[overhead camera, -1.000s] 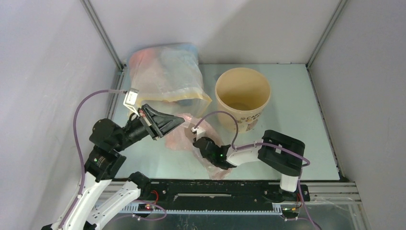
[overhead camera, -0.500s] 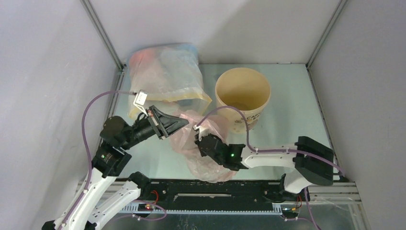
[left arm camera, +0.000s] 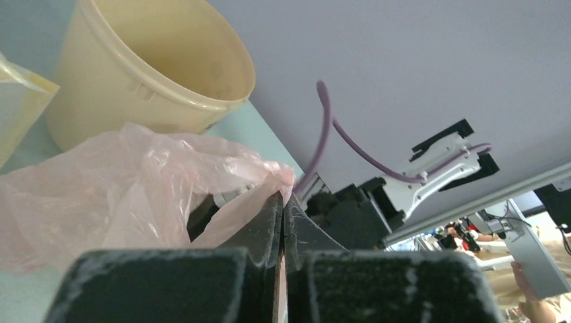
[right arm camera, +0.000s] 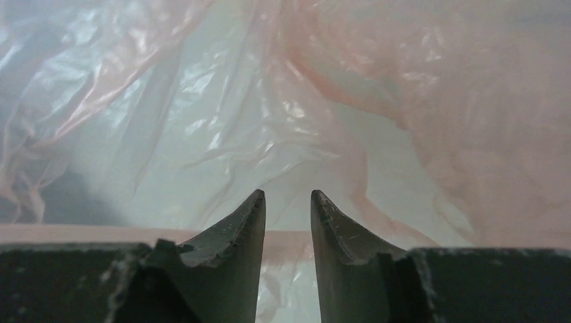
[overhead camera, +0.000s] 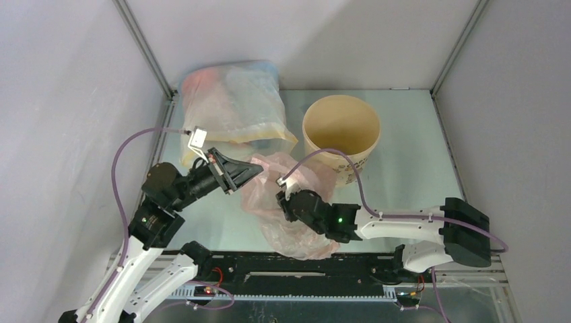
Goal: Put the trash bags into the trash bin
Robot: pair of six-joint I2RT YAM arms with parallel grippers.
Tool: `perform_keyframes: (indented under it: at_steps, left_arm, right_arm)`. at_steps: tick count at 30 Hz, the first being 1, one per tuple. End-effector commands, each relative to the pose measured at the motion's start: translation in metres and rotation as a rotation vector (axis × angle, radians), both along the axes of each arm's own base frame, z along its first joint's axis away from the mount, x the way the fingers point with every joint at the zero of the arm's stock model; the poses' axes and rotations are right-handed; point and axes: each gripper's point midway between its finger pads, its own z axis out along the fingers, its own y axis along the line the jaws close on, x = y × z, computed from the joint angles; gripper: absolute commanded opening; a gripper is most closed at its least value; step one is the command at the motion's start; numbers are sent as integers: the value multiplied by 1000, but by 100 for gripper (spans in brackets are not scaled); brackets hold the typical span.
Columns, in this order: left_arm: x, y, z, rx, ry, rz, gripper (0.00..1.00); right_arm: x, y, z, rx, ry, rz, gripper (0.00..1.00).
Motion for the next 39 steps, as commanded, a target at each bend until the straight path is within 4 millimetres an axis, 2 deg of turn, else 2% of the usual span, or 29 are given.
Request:
perform_keyframes:
  at_steps: [1, 6, 10, 12, 16, 20, 22, 27, 30, 33, 39]
  left_arm:
    - [6, 7, 15, 34, -54, 56, 2]
    - [4, 2, 35, 30, -73, 18, 2]
    - [1, -3, 42, 25, -89, -19, 2]
    - [4, -1, 37, 34, -90, 1, 2]
    - [14, 0, 11, 71, -49, 32, 2]
    - [16, 0, -5, 99, -28, 39, 2]
    - [17, 3, -7, 108, -31, 55, 2]
    - [15, 6, -6, 111, -41, 66, 2]
    - [12, 7, -3, 107, -44, 62, 2]
    - [9, 9, 0, 102, -50, 65, 2]
    - [4, 13, 8, 90, -64, 73, 2]
  right_arm:
    - [-18, 1, 3, -73, -99, 44, 37]
    - [-28, 2, -11, -129, -93, 87, 47]
    - [-28, 0, -24, -166, -84, 81, 47]
    - [-33, 4, -21, -155, -90, 103, 46]
    - [-40, 9, 7, -78, -113, 140, 49]
    - [-48, 0, 42, 8, -117, 158, 54]
    - [-53, -7, 62, 60, -115, 169, 55]
    - [-64, -30, 91, 135, -90, 184, 63]
    - [-63, -47, 103, 162, -87, 151, 72]
    - [-54, -65, 101, 143, -83, 83, 80]
    - [-36, -78, 67, 51, 0, -1, 76]
